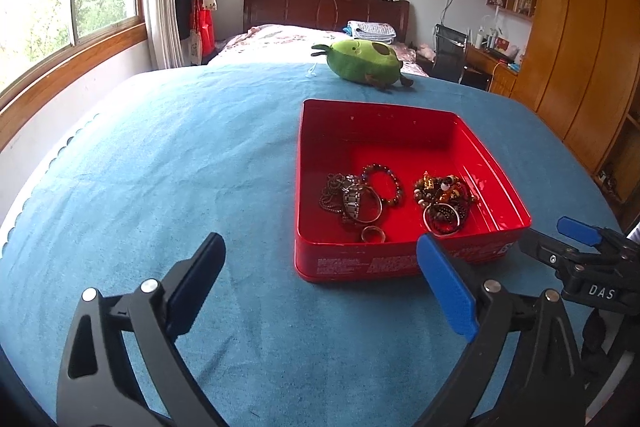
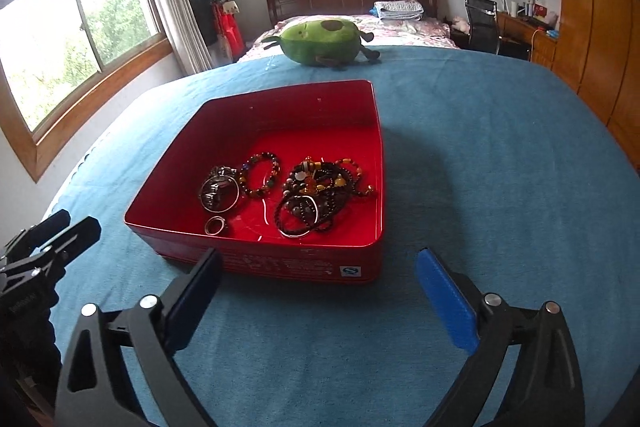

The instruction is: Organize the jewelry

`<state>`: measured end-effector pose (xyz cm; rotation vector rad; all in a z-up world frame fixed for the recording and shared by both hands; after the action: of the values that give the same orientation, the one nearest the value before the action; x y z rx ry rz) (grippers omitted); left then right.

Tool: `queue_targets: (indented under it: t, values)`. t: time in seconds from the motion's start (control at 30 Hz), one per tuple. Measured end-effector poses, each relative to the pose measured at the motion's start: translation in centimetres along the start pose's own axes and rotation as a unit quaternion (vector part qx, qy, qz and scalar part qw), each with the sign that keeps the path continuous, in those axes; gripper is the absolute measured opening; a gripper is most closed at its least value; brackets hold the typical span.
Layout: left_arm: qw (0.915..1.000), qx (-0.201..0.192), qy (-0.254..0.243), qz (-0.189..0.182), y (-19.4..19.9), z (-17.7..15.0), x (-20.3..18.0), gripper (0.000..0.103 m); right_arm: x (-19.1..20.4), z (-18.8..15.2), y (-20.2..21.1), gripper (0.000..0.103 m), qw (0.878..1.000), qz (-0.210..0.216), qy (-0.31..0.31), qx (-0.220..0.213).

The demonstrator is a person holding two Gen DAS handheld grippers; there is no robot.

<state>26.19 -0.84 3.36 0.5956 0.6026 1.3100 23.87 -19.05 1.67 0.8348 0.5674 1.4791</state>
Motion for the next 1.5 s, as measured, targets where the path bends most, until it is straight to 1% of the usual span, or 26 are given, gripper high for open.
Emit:
queue_targets:
  t: [0.2,0.37,0.5,0.67,0.9,1.5]
  values:
    - [1.0,0.002,-0.003,0.005,-0.4,0.0,0.1,0.096,-0.1,0.0,-0.4,0.099,1.0,-0.007,0.005,0.005]
    - [0.9999,0.003,-0.012,0.006,-0.6,-0.3,-0.2,0.096,0.2,-0.3,-0.6,0.099,1.0,-0.002,0.014,0.009]
    - [0.9998,0.008,-0.014,0.007,-1.0,-0.6,-0.1,0.096,0.4,-0.5,-1.2,0.099,1.0,0.015,0.016,0.018]
    - [0.9998,0.012,-0.012,0.009,-1.3,-0.7,0.0,0.096,0.4,-0.6,-1.6,0.099,1.0,0.01,0.013,0.026]
    - [0.9997,0.015,-0.014,0.013,-1.5,-1.0,-0.1,0.096,0.0,-0.5,-1.6,0.099,1.0,0.013,0.002,0.023]
    - [0.9995,0.023,-0.014,0.015,-2.0,-1.2,0.1,0.096,0.1,-0.6,-2.2,0.099,0.999,0.016,0.003,0.032]
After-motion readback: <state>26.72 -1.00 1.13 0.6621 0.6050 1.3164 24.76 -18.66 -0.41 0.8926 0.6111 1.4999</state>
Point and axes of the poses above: each gripper's, at about its wrist camera, not at the fingertips, and y roughly against the way its jaws point, x to its left, z to its top, the point moved 5 cm from there along -y, roughly the way its jaws point, and after that the axes turned 4 degrees about x, right-handed, at the moved point
